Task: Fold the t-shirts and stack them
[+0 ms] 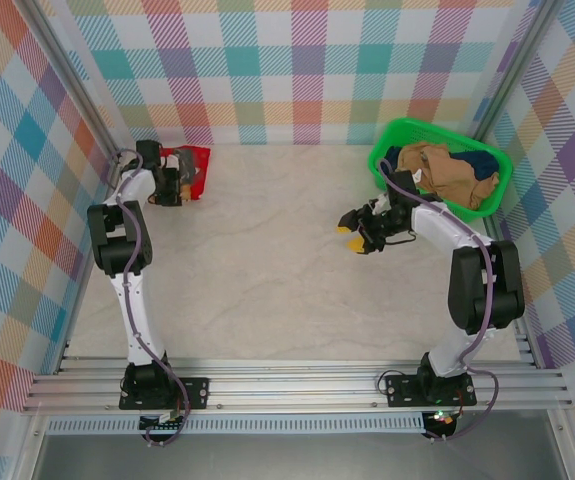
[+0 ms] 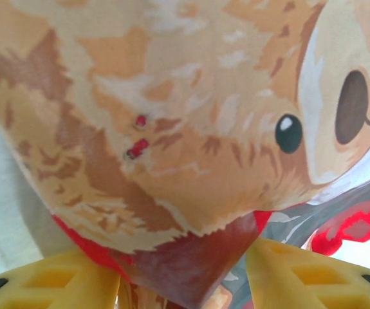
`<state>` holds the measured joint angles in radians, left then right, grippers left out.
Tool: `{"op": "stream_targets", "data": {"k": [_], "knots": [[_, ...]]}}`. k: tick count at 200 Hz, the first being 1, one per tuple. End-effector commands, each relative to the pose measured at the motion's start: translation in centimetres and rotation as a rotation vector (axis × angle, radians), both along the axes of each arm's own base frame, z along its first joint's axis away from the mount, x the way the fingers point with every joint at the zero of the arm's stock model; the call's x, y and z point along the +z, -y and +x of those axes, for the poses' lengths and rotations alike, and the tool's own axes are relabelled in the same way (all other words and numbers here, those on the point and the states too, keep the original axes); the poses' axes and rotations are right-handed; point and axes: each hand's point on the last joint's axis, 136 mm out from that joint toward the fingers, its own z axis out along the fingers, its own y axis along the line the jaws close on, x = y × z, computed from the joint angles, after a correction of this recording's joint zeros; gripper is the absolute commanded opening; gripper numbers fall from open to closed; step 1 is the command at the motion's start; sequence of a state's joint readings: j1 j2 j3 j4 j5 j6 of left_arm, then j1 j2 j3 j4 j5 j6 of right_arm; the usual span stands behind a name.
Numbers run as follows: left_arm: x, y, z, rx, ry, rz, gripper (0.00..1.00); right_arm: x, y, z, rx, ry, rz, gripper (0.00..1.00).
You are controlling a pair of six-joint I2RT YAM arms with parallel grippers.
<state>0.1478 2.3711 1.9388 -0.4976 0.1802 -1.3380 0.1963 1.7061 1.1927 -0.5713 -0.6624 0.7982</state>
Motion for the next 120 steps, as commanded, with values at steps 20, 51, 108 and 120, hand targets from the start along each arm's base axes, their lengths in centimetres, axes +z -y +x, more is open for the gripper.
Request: {"op": "stream_targets", "data": {"k": [20,51,108,120], "knots": [[1.7,0.0,-0.1,-0.053,0.023,0.02,0.63,2.4,0.7,-0.5,0.014,0.098,-0.029,0.55],[8.9,1.8,-2.4,-0.11,0.119,0.064,0.9,5.1,1.7,0.1,0.013,0.247,-0.091,0.62],[17.1,5.6,-12.1,-0.33,0.242,0.247,1.0,9.7,6.7,0.0,-0.103,0.472,-0.342,1.0],[16.7,6.3,-14.7,-0.382,0.237,0.264,1.0,11.4,8.2,-0.5,-0.132,0.561,-0.42,1.0]]}}
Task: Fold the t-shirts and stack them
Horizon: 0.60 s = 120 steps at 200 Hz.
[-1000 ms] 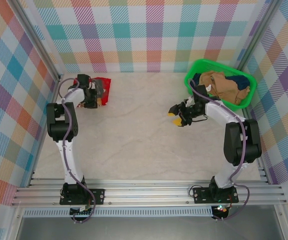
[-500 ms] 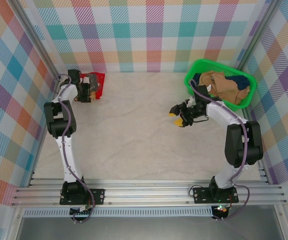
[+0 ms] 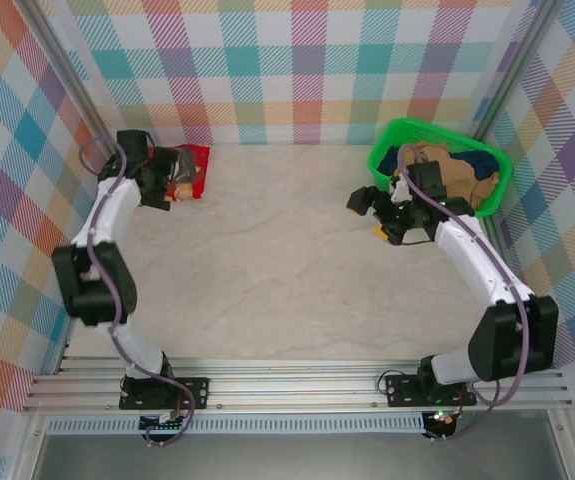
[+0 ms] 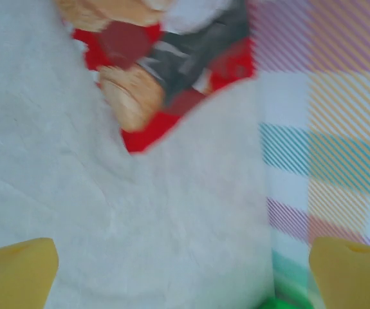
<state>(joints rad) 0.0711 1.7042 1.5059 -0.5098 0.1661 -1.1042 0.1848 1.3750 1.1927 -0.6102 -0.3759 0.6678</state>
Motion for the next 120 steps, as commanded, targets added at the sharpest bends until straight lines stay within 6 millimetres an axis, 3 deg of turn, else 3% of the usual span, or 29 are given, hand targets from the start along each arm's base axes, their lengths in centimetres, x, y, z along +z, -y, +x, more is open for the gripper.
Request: {"op": "stream_targets", "data": {"k": [1,12,18,28,36,40,43,47,76,120], "knots": [[-0.3,1.3,-4.4,-0.124,-0.007,0.102,1.0,2.7,3.9,-0.4,-0.087,0.155,-0.19,1.0],[0.5,1.1,-7.0,-0.173,-0.015,0.211,0.98,4.0,5.5,-1.0,-0.124,0.214,-0.27,1.0],[1.1,0.8,-8.5,-0.198,-0.019,0.285,0.87,4.3,6.7,-1.5,-0.163,0.219,-0.327,1.0],[2.0,0.3,-10.9,-0.225,-0.018,0.398,0.59,4.2,9.4,-2.4,-0.259,0.201,-0.439,1.0],[2.7,-0.6,-12.9,-0.213,-0.029,0.503,0.52,3.8,11.4,-3.2,-0.323,0.198,-0.525,1.0],[2.7,-1.0,-13.9,-0.201,-0.047,0.56,0.57,3.6,12.1,-3.4,-0.334,0.207,-0.555,1.0],[2.7,-1.3,-14.6,-0.19,-0.057,0.594,0.9,3.4,12.3,-3.5,-0.336,0.218,-0.569,1.0],[2.9,-1.9,-15.5,-0.168,-0.06,0.648,0.99,3.1,12.5,-3.7,-0.328,0.236,-0.58,1.0],[1.9,-3.7,-19.3,-0.063,0.025,0.807,1.0,0.1,12.2,-5.1,-0.277,0.332,-0.58,1.0],[-2.4,-5.9,-21.6,-0.003,0.002,0.938,1.0,-5.5,15.1,-6.1,-0.346,0.485,-0.749,1.0]]}}
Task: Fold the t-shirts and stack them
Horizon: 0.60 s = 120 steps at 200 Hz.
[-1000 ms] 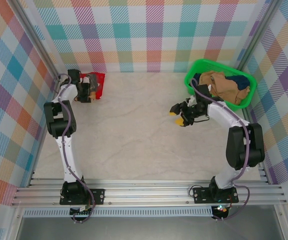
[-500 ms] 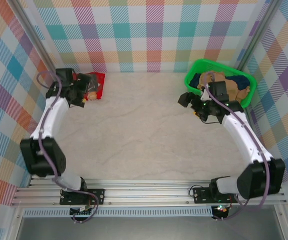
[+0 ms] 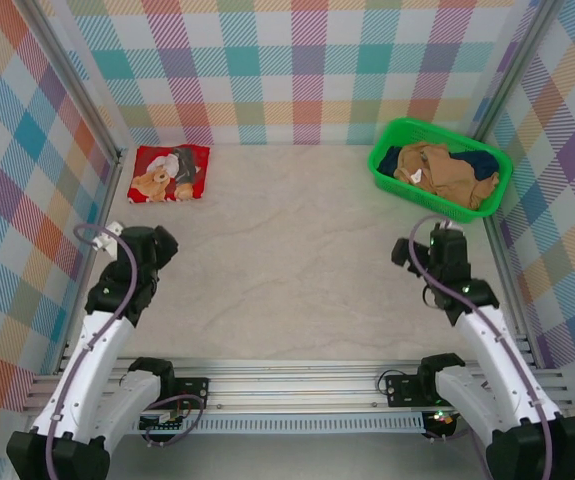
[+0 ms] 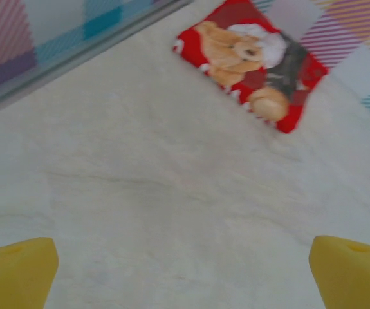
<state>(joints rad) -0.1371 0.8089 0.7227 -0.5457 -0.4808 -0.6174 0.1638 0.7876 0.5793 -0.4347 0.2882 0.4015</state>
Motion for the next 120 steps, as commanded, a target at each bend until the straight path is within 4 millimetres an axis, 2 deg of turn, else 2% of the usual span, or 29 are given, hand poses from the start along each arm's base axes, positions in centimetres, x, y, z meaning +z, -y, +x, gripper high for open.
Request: {"op": "stream_targets", "data": {"k": [1,26,43,69,104,120], "knots": [[-0.6,-2.1,-0.3,0.062,0.017,0.154,1.0,1.0,1.9,1.5,-0.023,0.183,-0.155,1.0],[-1.6,-1.8,0.6,-0.027,0.078,0.248,1.0,-0.9,1.7,2.0,0.024,0.178,-0.204,1.0],[-2.7,0.5,2.3,-0.225,0.106,0.315,1.0,-2.4,1.6,2.2,0.034,0.136,-0.21,1.0],[-4.5,1.9,4.1,-0.308,0.132,0.33,1.0,-4.1,1.5,3.1,0.065,0.109,-0.253,1.0],[-7.8,1.6,6.6,-0.279,0.108,0.35,1.0,-5.2,1.9,6.1,0.094,0.09,-0.261,1.0],[-7.9,2.0,8.4,-0.305,0.119,0.365,1.0,-4.8,2.4,7.9,0.086,0.136,-0.264,1.0]]}}
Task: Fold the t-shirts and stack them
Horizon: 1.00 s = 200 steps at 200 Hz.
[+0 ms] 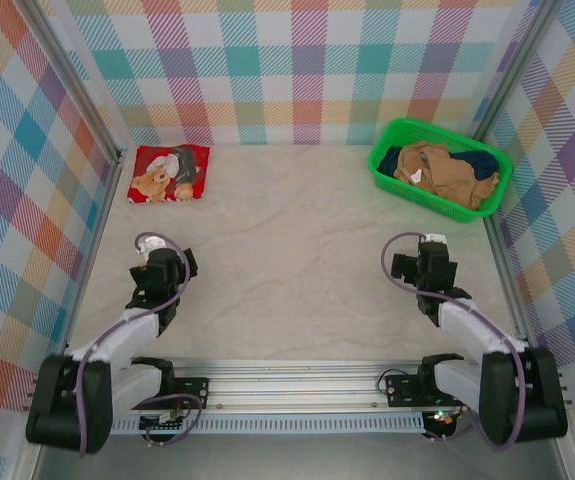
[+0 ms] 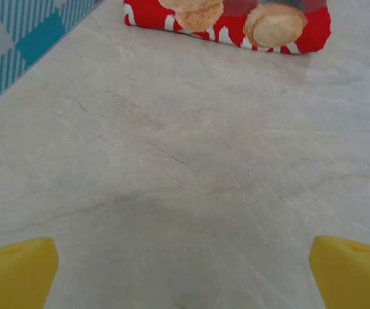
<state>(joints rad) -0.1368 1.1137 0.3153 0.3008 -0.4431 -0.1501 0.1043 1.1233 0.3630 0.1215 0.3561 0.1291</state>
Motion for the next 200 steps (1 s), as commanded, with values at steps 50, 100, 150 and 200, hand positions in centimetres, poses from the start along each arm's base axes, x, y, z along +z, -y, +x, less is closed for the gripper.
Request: {"op": "stream_targets", "data": {"k": [50,100,150,200], "knots": [[0.4,1.0,7.7,-0.114,0.146,-0.006,1.0,3.0,2.9,8.3,-0.011,0.181,0.074,1.0],[0.0,0.7,5.8,-0.11,0.248,-0.013,1.0,4.5,1.4,6.5,0.039,0.314,0.125,1.0],[-0.8,2.0,7.6,-0.166,0.14,0.001,1.0,3.6,-0.6,9.4,0.129,0.283,0.13,1.0],[-0.8,1.9,7.6,-0.165,0.142,0.001,1.0,2.7,-1.6,8.6,0.178,0.368,0.092,1.0]]}}
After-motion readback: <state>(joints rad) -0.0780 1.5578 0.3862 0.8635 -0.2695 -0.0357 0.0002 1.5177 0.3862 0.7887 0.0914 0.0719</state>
